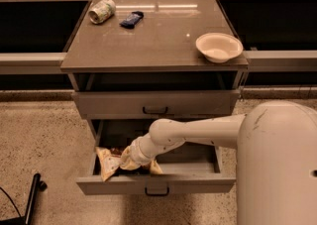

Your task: Pick brown chip bag from middle drawer and place on counter

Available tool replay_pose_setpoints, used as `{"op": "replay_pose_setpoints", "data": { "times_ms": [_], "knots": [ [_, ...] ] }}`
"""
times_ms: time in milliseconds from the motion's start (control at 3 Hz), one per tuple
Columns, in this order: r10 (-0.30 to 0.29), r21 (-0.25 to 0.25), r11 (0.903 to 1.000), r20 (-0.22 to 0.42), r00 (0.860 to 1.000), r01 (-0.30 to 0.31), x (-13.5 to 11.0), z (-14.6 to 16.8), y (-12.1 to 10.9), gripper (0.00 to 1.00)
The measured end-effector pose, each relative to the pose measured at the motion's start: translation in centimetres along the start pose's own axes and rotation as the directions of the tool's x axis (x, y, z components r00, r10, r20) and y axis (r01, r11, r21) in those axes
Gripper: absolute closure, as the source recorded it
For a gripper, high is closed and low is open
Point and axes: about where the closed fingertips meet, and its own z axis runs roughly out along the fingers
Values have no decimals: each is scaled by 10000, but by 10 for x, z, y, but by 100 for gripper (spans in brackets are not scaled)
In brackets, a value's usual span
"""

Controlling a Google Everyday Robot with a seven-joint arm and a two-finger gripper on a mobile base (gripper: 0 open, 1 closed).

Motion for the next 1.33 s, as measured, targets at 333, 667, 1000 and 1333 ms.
{"op": "replay_pose_setpoints", "data": {
  "times_ms": [333,667,1000,1333],
  "knots": [
    [0,-2,10000,1,10000,0,0,0,0,97],
    [30,-647,9979,270,9996,-13,8,22,3,100],
    [-222,-600,9978,1111,9936,290,7,33,2,100],
    [-724,394,9970,1701,9828,666,-11,10,-2,100]
  ]
}}
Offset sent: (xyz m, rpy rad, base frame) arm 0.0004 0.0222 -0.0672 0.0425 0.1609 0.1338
